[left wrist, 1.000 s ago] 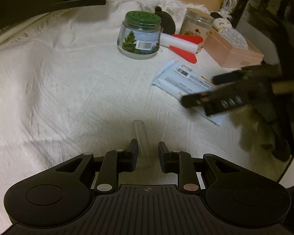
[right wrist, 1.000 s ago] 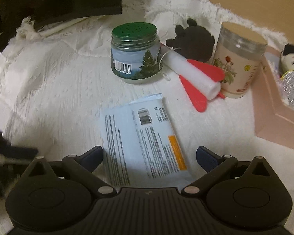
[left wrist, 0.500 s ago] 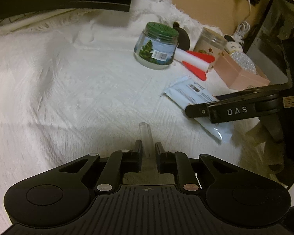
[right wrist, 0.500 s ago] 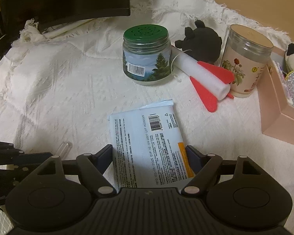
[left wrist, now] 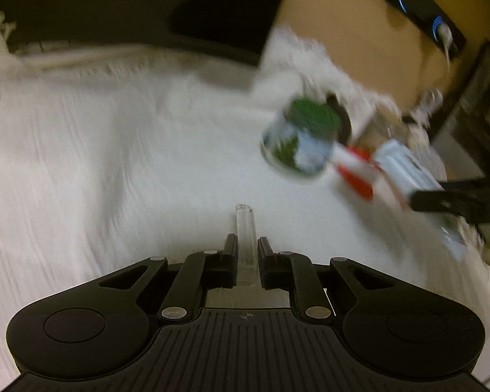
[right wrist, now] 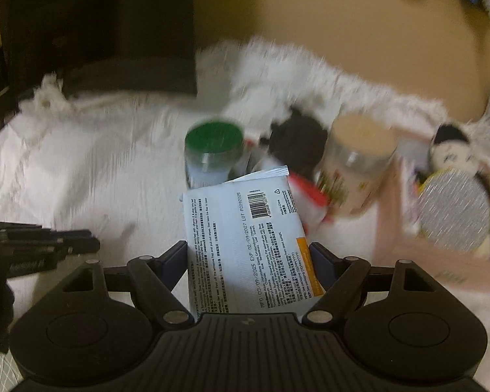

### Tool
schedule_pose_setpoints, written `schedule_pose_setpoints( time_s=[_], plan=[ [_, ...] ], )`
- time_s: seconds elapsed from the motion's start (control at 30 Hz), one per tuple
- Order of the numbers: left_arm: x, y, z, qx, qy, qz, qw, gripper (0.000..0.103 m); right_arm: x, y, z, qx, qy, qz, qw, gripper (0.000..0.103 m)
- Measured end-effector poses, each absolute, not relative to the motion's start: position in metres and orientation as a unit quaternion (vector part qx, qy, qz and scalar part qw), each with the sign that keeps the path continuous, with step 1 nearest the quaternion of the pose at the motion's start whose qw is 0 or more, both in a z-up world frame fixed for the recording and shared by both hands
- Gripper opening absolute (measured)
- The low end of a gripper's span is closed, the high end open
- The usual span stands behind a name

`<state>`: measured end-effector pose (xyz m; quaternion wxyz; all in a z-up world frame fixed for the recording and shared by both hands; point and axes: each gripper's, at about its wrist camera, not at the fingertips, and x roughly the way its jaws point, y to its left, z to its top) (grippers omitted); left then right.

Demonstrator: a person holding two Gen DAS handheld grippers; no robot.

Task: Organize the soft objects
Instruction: 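Carry the wipes packet and clear tube into the pink box and release both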

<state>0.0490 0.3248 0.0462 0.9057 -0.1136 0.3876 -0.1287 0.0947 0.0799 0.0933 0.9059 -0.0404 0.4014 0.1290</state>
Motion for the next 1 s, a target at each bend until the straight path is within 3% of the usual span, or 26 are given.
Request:
schedule_pose_setpoints(
  time_s=[0.47,0.7,1.0],
  plan=[
    [0.159,0.248,0.170,-0.088,0.253,-0.191,0.944,0.015,0.102,-0.017,0.213,-0.057,0.275,0.057,0.958,0.079],
    [0.186,0.143,0.164,-0.101,0.275,-0.287,0.912,0.015,0.109,-0.082,0.226,-0.058,0.270,-0.003,0.961,0.079],
    [0.216,0.033,0.113,-0.136,0.364,-0.346,0.854,0.017,0.119,-0.136,0.210,-0.016,0.290,-0.018,0.957,0.079]
  ],
)
